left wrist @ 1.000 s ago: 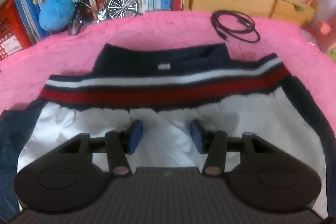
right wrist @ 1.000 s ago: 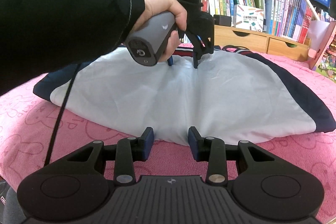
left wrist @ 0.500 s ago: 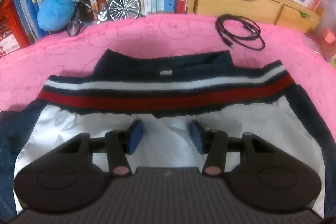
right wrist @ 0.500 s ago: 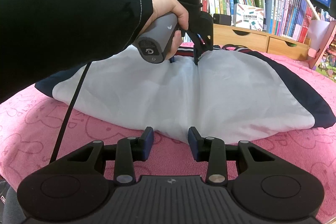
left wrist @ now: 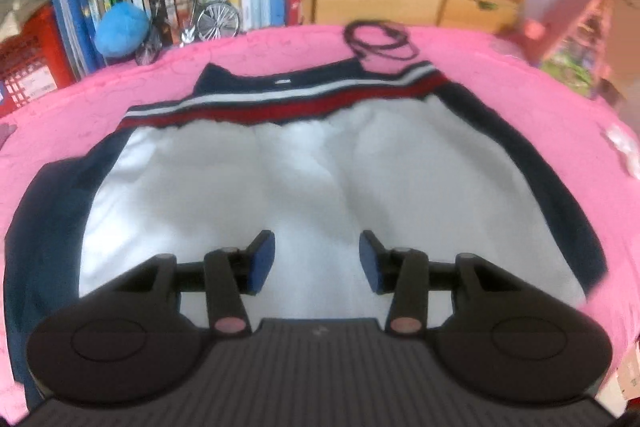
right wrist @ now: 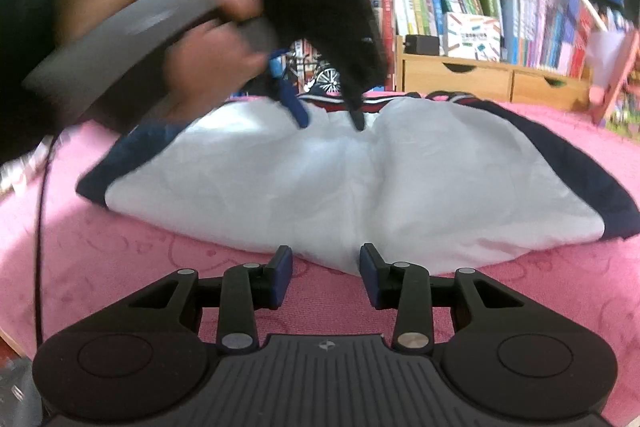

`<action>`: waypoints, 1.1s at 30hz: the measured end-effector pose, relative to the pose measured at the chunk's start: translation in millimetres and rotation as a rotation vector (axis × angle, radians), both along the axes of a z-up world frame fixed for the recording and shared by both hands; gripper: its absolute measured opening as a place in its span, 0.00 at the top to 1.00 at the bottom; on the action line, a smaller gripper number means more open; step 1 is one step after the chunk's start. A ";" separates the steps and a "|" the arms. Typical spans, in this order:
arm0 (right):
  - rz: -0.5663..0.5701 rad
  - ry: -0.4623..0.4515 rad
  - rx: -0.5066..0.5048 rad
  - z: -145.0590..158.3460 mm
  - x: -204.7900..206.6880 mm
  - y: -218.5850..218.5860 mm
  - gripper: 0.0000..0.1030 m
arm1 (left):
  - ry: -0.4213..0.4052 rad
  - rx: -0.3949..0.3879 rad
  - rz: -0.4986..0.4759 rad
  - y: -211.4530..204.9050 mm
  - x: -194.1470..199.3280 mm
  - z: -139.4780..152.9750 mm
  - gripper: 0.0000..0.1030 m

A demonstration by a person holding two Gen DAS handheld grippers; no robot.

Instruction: Fold clothes

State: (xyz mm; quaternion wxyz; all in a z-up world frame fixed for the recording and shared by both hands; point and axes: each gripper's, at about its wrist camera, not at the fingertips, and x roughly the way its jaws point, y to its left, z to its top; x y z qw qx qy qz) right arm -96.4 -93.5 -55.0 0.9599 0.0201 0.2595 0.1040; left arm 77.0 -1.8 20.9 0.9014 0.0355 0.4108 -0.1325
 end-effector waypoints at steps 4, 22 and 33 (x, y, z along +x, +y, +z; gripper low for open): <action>-0.023 -0.009 0.043 2.7 -2.4 -9.4 0.64 | -0.073 0.012 -0.026 -3.1 -38.0 -2.9 0.57; -0.087 0.083 0.049 8.6 25.9 7.3 0.58 | 0.115 -0.182 0.022 37.4 -38.1 -1.4 0.57; -0.089 0.074 0.030 7.4 22.9 11.6 0.59 | 0.301 -0.065 -0.063 7.7 -21.5 -24.0 0.58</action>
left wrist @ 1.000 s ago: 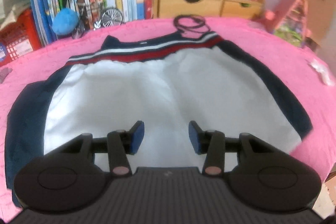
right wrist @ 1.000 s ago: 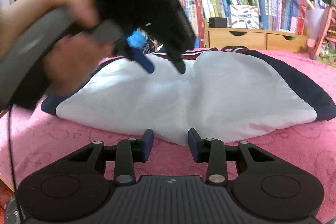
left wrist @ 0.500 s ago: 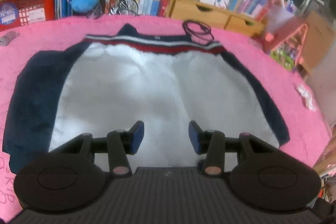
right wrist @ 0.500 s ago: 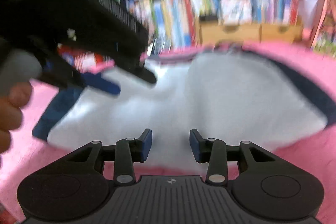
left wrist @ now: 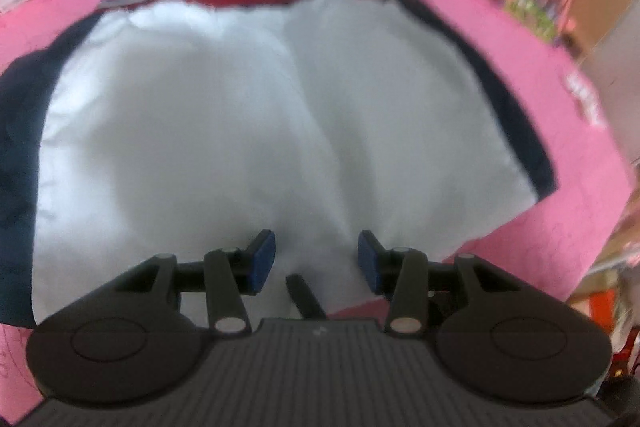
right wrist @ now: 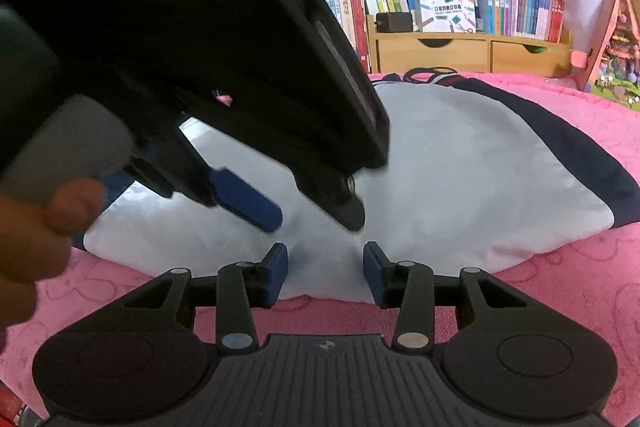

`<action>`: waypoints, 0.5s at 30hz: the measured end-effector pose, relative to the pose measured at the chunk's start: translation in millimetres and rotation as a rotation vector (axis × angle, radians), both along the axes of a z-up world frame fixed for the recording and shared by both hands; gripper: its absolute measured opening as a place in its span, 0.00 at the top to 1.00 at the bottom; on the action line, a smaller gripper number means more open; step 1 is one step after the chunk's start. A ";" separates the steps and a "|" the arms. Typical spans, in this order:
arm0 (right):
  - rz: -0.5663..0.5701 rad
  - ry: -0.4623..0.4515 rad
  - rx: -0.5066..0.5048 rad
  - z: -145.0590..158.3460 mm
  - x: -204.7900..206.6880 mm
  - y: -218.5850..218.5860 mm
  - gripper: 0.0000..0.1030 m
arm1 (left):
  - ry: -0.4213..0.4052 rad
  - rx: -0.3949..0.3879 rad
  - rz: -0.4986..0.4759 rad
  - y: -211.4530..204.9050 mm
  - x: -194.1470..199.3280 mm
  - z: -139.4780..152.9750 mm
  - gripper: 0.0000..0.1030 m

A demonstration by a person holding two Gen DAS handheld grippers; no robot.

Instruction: Fold clothes

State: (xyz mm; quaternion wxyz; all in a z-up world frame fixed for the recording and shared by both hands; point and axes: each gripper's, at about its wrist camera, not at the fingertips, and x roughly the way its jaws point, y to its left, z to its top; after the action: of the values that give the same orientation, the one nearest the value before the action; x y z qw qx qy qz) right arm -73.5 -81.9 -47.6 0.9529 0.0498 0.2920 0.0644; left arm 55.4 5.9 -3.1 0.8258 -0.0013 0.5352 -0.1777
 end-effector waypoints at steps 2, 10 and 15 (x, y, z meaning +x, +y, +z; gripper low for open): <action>0.003 -0.002 -0.006 -0.4 0.3 0.5 0.59 | -0.006 0.028 -0.001 -4.2 5.0 -0.9 0.58; 0.010 -0.016 -0.022 -2.3 -3.0 2.4 0.59 | -0.060 0.086 0.074 -15.0 71.1 -1.3 0.59; 0.017 -0.022 -0.024 -3.4 -5.5 2.2 0.59 | -0.127 0.115 0.147 -24.1 142.4 -2.4 0.58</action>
State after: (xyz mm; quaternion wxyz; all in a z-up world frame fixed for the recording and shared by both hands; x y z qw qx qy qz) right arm -79.0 -79.6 -51.0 0.9561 0.0351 0.2826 0.0695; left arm 197.8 -18.2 -5.5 0.8676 0.0182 0.4895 -0.0852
